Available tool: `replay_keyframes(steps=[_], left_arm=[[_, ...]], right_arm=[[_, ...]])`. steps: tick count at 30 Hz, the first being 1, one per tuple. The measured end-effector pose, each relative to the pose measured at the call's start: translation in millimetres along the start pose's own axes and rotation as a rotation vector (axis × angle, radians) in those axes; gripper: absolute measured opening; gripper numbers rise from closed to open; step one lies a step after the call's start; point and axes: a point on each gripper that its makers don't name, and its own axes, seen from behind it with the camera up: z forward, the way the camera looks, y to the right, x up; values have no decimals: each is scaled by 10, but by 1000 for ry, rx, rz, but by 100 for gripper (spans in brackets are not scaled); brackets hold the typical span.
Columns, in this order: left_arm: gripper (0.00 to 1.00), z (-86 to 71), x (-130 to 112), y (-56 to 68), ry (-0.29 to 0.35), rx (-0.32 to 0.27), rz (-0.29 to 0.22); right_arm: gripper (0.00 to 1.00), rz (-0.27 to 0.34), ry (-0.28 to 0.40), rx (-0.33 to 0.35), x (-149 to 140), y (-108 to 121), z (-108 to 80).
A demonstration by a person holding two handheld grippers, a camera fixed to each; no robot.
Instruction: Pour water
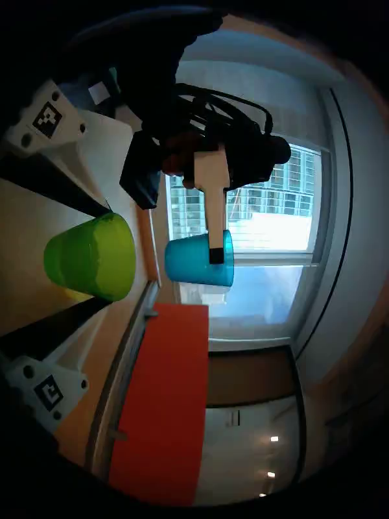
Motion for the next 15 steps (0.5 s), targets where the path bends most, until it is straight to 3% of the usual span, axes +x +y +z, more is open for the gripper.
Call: replay_keyframes(steps=[15], left_arm=[[86,-111,-403,-38,-54,12,-11]], right_arm=[[91,12,-17,-36,-56,87,-192]])
